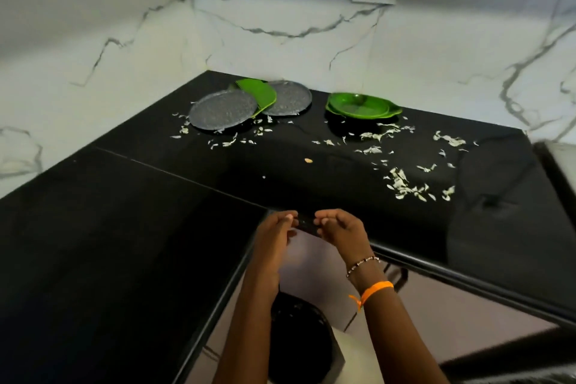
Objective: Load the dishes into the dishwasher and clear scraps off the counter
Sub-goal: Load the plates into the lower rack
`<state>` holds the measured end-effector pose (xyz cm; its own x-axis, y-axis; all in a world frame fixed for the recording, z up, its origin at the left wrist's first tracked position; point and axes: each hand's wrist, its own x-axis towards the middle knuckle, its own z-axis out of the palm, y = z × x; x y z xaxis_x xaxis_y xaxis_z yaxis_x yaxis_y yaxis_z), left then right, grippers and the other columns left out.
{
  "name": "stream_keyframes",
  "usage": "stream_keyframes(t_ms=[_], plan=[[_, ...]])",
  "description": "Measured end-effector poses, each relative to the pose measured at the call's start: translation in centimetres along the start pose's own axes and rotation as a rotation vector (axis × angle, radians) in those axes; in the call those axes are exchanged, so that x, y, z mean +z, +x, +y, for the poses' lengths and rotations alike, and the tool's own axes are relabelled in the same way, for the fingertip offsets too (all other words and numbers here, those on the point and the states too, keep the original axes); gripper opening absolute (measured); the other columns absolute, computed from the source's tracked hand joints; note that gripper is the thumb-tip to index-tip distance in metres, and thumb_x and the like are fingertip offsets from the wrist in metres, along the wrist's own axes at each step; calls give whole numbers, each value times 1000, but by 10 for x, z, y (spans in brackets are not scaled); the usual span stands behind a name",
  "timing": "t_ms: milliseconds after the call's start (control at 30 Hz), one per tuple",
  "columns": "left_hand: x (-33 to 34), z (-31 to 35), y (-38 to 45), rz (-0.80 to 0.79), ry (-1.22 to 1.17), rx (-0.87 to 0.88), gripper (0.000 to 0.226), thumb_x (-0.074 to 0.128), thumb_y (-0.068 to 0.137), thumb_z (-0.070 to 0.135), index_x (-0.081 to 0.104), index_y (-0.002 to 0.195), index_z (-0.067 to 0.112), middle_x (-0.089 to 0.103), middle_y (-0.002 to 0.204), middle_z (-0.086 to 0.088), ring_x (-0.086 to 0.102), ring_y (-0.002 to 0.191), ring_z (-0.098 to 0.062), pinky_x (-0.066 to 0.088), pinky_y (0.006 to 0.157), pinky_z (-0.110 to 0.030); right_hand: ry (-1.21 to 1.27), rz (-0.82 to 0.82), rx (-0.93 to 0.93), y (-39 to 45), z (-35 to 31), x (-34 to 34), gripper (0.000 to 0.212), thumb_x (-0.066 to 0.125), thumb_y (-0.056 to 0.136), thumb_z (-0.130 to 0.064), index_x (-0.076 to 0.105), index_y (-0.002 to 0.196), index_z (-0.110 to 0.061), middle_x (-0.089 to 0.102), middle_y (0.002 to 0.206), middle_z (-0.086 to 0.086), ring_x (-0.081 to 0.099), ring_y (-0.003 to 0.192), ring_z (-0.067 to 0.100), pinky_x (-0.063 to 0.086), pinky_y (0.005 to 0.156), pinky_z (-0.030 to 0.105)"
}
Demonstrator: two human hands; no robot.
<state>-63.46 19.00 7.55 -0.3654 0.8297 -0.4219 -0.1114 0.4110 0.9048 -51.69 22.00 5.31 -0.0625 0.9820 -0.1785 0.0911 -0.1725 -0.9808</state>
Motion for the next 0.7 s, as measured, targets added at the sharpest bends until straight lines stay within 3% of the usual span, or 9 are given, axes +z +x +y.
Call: stream_keyframes(t_ms=[133, 233, 300, 467, 633, 700], plan=[[1, 20, 36, 43, 9, -1, 24, 44, 96, 13, 62, 111, 9, 60, 106, -8, 56, 88, -14, 44, 67, -21, 56, 34, 96, 47, -10, -4, 23, 41, 94, 2, 62, 102, 3, 60, 81, 6, 54, 67, 9, 45, 57, 10], [11, 36, 63, 46, 11, -22, 26, 42, 97, 13, 61, 115, 9, 59, 109, -10, 55, 98, -20, 45, 91, -35, 111, 46, 172, 91, -19, -13, 23, 40, 95, -1, 61, 103, 0, 59, 76, 1, 53, 62, 9, 44, 58, 16], [23, 46, 81, 51, 17, -2, 27, 41, 97, 14, 60, 115, 10, 59, 110, -9, 55, 101, -20, 43, 97, -37, 179, 35, 220, 125, -26, -21, 23, 40, 95, -1, 59, 108, 0, 59, 74, 2, 54, 58, 9, 44, 55, 16], [71, 80, 121, -14, -29, -45, 26, 41, 96, 18, 60, 115, 14, 60, 112, -6, 56, 103, -18, 43, 93, -32, 288, 13, 270, 207, -49, -50, 18, 38, 95, -2, 50, 106, -10, 58, 73, 5, 52, 61, 15, 41, 61, 23], [114, 96, 156, -69, -9, -38, 29, 39, 98, 20, 59, 118, 16, 59, 114, -4, 56, 104, -16, 43, 96, -33, 353, -30, 406, 292, -52, -83, 20, 29, 100, -12, 47, 92, -15, 63, 43, -5, 58, 36, 4, 39, 62, 25], [125, 97, 163, -66, 3, -62, 28, 39, 98, 20, 58, 118, 16, 58, 114, -4, 56, 105, -17, 43, 96, -33, 404, -27, 442, 319, -50, -94, 21, 28, 101, -20, 47, 105, -13, 72, 70, 3, 68, 59, 11, 45, 74, 30]])
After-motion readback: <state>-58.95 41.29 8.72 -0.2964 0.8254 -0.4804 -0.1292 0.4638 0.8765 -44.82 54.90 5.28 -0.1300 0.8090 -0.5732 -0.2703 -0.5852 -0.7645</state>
